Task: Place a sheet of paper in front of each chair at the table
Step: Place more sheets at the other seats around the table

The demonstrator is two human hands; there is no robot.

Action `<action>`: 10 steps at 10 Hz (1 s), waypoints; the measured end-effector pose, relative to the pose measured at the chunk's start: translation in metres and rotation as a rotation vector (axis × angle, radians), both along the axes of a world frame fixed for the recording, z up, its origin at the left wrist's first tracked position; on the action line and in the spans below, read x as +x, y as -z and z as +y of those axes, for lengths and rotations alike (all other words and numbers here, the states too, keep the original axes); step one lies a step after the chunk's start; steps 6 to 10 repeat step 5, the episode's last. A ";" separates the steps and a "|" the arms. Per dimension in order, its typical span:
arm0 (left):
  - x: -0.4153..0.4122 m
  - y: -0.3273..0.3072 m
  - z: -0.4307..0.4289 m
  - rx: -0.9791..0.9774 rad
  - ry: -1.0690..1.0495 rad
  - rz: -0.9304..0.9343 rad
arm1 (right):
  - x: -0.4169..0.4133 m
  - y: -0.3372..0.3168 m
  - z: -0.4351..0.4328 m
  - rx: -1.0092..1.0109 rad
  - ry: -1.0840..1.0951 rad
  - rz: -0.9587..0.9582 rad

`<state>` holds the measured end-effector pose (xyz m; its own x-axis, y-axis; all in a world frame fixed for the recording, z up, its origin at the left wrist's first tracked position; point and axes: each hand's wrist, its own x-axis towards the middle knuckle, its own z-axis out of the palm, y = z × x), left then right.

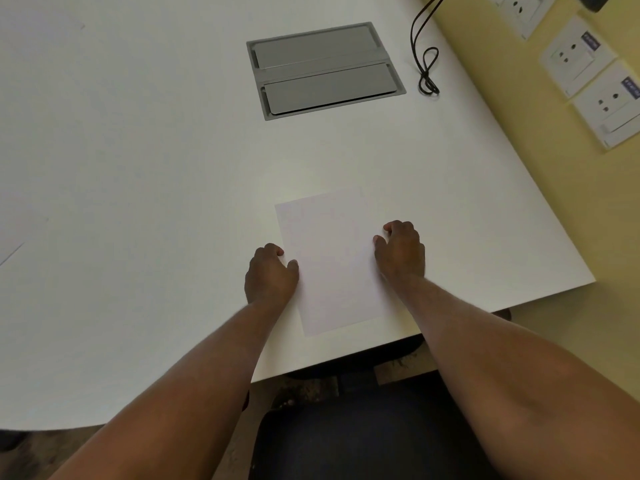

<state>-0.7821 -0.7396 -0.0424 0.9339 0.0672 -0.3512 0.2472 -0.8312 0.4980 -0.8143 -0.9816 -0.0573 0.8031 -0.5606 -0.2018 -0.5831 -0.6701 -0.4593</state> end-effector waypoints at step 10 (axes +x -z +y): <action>-0.019 -0.078 0.045 0.315 0.408 -0.163 | -0.036 -0.085 0.038 -0.309 -0.293 0.077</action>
